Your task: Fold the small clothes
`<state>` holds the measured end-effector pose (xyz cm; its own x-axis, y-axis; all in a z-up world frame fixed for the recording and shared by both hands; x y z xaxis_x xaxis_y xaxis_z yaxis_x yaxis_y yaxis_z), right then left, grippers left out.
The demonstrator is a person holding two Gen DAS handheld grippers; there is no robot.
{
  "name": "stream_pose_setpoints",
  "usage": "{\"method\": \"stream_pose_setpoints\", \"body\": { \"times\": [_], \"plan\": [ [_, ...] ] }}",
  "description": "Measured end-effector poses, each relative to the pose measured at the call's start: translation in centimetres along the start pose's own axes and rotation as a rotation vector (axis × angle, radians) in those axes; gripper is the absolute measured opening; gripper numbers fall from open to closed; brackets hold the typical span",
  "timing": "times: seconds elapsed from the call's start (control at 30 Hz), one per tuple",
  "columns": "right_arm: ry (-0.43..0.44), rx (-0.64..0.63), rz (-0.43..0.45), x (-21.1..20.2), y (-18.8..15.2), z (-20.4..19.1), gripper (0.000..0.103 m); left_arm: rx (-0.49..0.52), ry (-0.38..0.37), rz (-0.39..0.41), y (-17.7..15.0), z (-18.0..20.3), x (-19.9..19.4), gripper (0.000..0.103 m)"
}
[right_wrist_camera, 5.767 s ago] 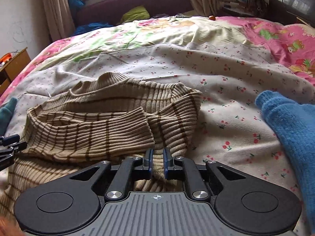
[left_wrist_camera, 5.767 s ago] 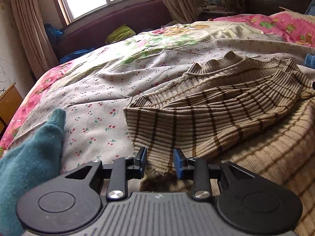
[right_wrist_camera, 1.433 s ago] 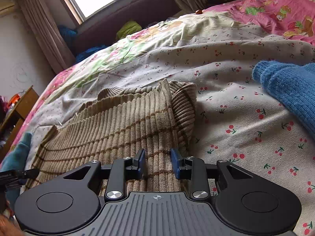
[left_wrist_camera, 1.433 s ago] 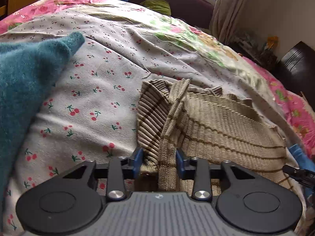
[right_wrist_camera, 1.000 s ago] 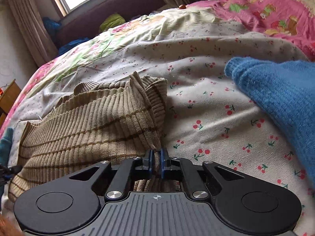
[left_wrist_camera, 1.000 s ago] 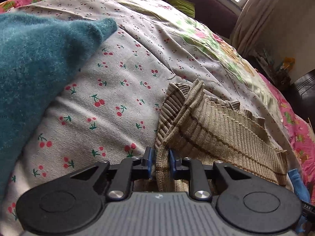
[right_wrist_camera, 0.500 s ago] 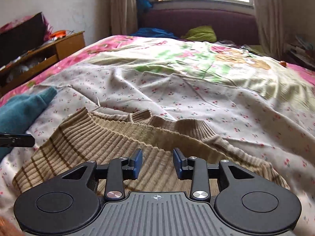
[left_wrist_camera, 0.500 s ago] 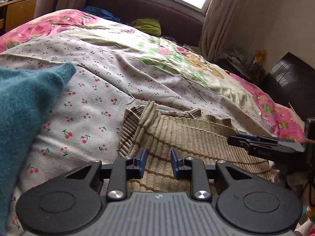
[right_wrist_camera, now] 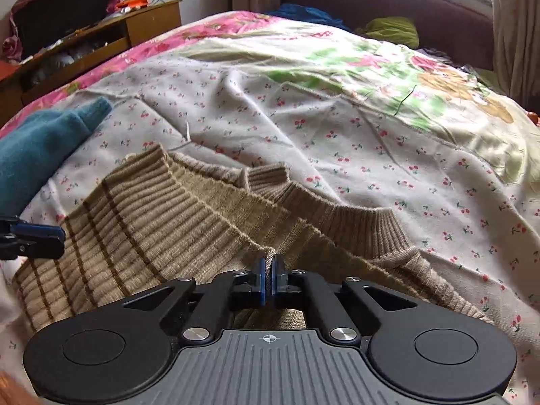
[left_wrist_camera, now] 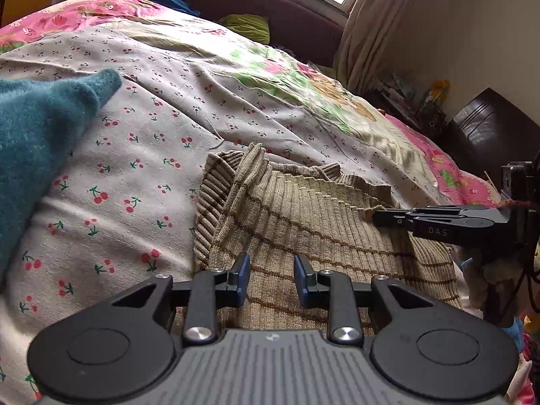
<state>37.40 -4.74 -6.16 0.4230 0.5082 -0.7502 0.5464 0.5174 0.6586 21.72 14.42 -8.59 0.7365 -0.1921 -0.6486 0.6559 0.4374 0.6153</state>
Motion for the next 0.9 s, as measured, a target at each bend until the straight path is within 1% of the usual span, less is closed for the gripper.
{"method": "stream_pose_setpoints", "body": {
  "times": [0.1, 0.17, 0.2, 0.27, 0.3, 0.33, 0.37, 0.4, 0.5, 0.57, 0.6, 0.67, 0.73, 0.77, 0.8, 0.9],
  "plan": [
    [-0.013, 0.087, 0.102, -1.5, 2.1, 1.3, 0.002, 0.003, -0.009, 0.031, 0.7, 0.2, -0.3, 0.040],
    [-0.037, 0.147, 0.141, -1.3, 2.7, 2.4, 0.002, 0.005, -0.002, 0.037, 1.0, 0.2, 0.2, 0.041],
    [-0.048, 0.171, 0.135, -0.5, 2.6, 2.8, 0.002, 0.005, 0.000, 0.032, 0.9, 0.1, 0.5, 0.042],
    [-0.115, 0.173, 0.076, 2.1, 1.4, 3.2, 0.003, 0.001, 0.024, 0.003, 0.4, -0.4, 1.7, 0.042],
    [-0.132, 0.182, 0.047, 3.2, 0.5, 3.3, 0.009, 0.000, 0.030, -0.012, 0.0, -0.6, 2.0, 0.042],
    [-0.130, 0.187, 0.027, 3.9, -0.3, 3.3, 0.010, -0.002, 0.033, -0.023, -0.3, -0.8, 2.1, 0.042],
    [-0.127, 0.190, 0.023, 4.1, -0.7, 3.2, 0.009, -0.001, 0.030, -0.025, -0.5, -0.8, 1.9, 0.042],
    [-0.124, 0.192, 0.039, 3.7, -1.1, 3.0, 0.009, 0.003, 0.024, -0.024, -0.5, -0.8, 1.5, 0.043],
    [-0.096, 0.207, 0.059, 2.4, -1.4, 3.3, 0.010, 0.038, 0.010, -0.023, -0.5, -0.5, 0.2, 0.049],
    [-0.089, 0.208, 0.061, 2.1, -1.7, 3.6, 0.010, 0.043, -0.005, -0.031, -0.5, -0.2, -0.4, 0.052],
    [-0.093, 0.209, 0.059, 2.2, -1.8, 3.8, 0.010, 0.038, 0.001, -0.033, -0.4, -0.2, -0.5, 0.056],
    [-0.097, 0.218, 0.048, 2.6, -2.2, 3.8, 0.010, 0.052, 0.032, -0.054, -0.6, -0.5, 0.0, 0.057],
    [-0.104, 0.211, 0.039, 3.2, -2.5, 3.4, 0.010, 0.054, 0.102, -0.103, -1.4, -1.4, 1.2, 0.056],
    [-0.114, 0.196, 0.036, 3.4, -2.6, 3.3, 0.010, 0.049, 0.110, -0.115, -1.6, -1.6, 1.5, 0.055],
    [-0.119, 0.184, 0.031, 3.6, -2.7, 3.2, 0.010, 0.045, 0.105, -0.120, -1.8, -1.7, 1.5, 0.054],
    [-0.117, 0.173, 0.022, 4.1, -3.0, 3.2, 0.009, 0.063, 0.085, -0.141, -1.8, -1.3, 0.5, 0.042]
  ]
}}
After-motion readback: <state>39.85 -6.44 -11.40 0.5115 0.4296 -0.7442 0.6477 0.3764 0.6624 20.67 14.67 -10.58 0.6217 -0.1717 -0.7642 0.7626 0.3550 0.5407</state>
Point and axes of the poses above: each gripper's, at about its wrist camera, not at the fingertips, and x roughly the way its jaws point, z to its right, y to its top, the point moved 8 cm from there along x, roughly the way its jaws point, and after that the axes turned 2 degrees about -z, right-handed, at the moved point
